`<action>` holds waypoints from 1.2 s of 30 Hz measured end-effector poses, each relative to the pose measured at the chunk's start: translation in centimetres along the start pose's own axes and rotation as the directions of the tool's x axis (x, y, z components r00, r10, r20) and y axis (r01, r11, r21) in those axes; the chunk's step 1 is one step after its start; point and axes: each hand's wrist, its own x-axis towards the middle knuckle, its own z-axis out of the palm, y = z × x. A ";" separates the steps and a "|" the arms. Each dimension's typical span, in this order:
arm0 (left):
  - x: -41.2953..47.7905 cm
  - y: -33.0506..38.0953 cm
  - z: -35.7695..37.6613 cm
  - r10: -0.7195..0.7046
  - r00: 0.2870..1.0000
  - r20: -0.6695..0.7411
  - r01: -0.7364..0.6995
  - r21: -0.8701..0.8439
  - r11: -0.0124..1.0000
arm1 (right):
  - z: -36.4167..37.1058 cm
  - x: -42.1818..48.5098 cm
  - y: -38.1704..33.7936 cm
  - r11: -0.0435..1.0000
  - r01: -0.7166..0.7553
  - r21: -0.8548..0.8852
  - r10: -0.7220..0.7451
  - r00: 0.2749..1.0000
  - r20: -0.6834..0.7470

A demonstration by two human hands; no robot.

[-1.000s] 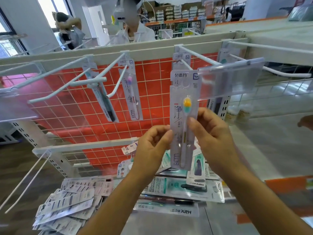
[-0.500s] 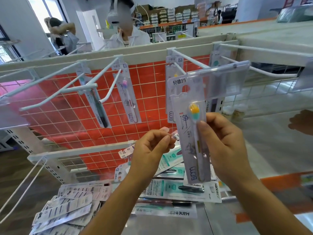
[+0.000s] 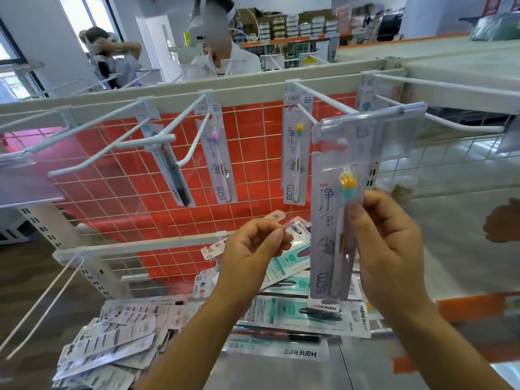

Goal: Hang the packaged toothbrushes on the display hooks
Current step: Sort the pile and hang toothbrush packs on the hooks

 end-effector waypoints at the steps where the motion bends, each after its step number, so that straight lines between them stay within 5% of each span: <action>1: 0.0 0.0 0.0 -0.002 1.000 -0.002 0.002 0.002 1.000 | 0.0 0.1 0.0 1.000 -0.010 -0.005 0.010 1.000 -0.007; 36: 0.3 -0.3 -0.2 -0.040 0.999 0.001 0.040 -0.006 0.999 | 0.8 1.0 0.6 0.999 -0.026 -0.024 0.024 0.997 -0.077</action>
